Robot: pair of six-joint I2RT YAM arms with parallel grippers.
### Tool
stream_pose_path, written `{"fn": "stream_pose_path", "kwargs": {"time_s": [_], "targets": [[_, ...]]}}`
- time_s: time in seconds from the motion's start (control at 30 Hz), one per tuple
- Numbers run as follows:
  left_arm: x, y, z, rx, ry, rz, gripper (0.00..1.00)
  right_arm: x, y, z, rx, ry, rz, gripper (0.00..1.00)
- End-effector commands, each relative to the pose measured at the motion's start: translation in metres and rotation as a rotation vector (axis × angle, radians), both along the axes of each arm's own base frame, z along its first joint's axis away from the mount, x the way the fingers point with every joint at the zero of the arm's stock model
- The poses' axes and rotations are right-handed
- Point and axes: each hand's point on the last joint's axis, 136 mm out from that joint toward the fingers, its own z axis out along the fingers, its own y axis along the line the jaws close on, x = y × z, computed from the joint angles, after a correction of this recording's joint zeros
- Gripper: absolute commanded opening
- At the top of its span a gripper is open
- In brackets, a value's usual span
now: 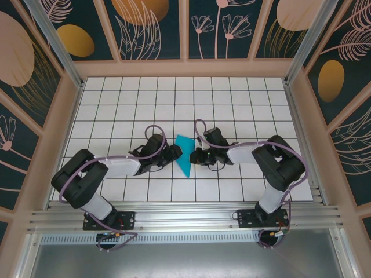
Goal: Fold a paper plane with a square sheet of paper (pick it up from the middle)
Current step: Fold the wing for the fifth time at the center of the table.
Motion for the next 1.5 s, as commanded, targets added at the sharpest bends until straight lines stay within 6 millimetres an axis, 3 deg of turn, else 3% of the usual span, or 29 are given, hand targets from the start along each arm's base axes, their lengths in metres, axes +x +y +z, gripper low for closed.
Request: {"fn": "stream_pose_path", "kwargs": {"time_s": [0.0,0.47,0.53,0.63,0.77,1.0,1.17,1.33,1.47], "targets": [[0.015,-0.015,0.017,-0.081,-0.061,-0.048,0.52,-0.002,-0.01,-0.024,-0.078,0.018,0.007,0.13],[0.023,-0.027,0.009,-0.068,-0.072,-0.149,0.33,0.005,-0.014,-0.026,-0.096,0.011,0.007,0.13],[0.025,-0.027,0.009,-0.065,-0.069,-0.152,0.26,0.006,-0.016,-0.028,-0.107,0.014,0.006,0.13],[0.022,-0.027,0.008,-0.086,-0.043,-0.136,0.08,0.008,-0.016,-0.025,-0.112,0.006,0.004,0.14],[0.016,-0.021,0.003,-0.124,0.003,-0.074,0.0,0.012,-0.011,-0.003,-0.07,-0.043,-0.014,0.17],[0.008,-0.012,0.007,-0.116,0.016,0.012,0.0,0.014,-0.019,0.041,-0.056,-0.197,-0.074,0.23],[0.001,-0.01,0.006,-0.093,0.021,0.053,0.0,0.004,-0.002,0.057,0.025,-0.191,-0.058,0.21],[-0.003,-0.014,0.006,-0.103,0.021,0.077,0.02,0.006,0.015,0.054,0.082,-0.145,-0.07,0.18],[-0.006,-0.015,0.004,-0.096,0.024,0.097,0.02,0.009,0.01,0.026,0.031,-0.097,-0.109,0.15]]}}
